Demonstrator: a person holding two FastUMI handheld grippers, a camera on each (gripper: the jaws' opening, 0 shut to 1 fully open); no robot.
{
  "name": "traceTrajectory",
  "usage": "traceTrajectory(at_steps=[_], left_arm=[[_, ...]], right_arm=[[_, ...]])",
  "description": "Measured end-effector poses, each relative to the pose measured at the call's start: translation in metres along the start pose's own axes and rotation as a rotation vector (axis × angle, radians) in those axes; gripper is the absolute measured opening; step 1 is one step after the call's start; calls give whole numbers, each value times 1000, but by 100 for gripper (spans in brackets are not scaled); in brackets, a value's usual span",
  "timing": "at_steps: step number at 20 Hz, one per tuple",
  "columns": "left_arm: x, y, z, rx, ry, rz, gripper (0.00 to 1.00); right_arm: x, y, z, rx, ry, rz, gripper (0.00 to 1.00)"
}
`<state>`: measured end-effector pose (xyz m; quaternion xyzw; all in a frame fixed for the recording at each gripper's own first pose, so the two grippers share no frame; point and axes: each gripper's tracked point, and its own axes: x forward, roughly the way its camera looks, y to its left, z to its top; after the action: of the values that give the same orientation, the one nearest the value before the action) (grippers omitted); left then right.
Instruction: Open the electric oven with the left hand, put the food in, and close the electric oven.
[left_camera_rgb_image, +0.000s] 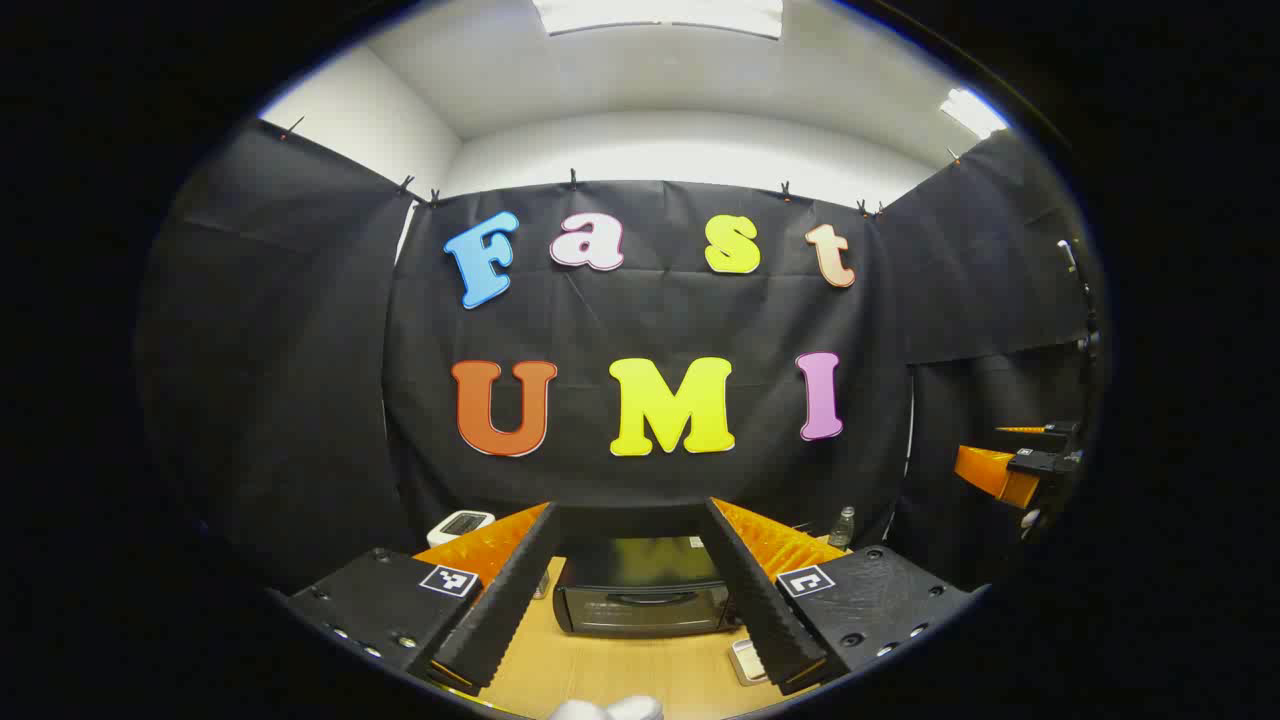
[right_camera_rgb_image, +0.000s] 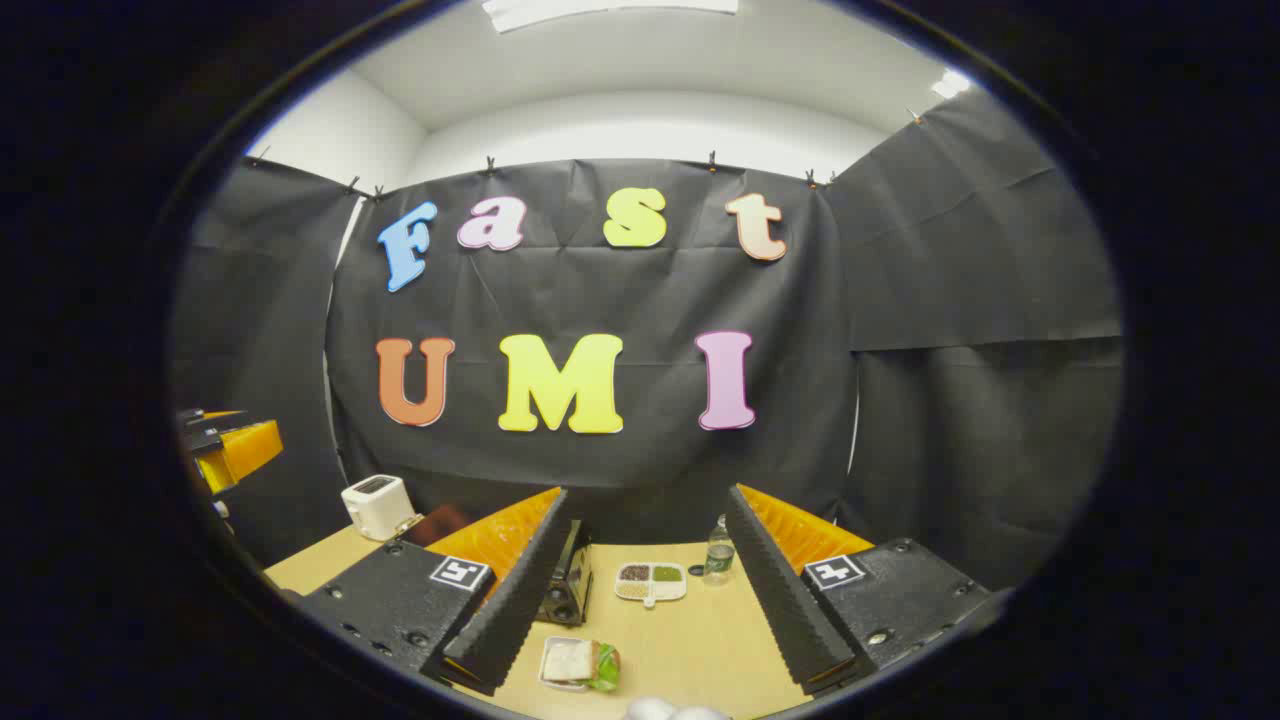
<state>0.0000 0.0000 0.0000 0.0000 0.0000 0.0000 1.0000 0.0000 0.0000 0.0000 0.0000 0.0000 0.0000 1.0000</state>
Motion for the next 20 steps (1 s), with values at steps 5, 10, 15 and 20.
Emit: traceTrajectory(at_steps=[5, 10, 15, 20], left_arm=[[0, 6, -5, 0, 17, 15, 93], [2, 10, -5, 4, 21, 29, 93], [6, 10, -11, 16, 24, 30, 93], [17, 8, -30, 43, 25, 40, 93]], right_arm=[[2, 7, 2, -10, -6, 15, 95], [1, 7, 4, -19, -8, 14, 95], [2, 8, 1, -24, -5, 16, 95], [5, 6, -1, -19, -12, 31, 95]])
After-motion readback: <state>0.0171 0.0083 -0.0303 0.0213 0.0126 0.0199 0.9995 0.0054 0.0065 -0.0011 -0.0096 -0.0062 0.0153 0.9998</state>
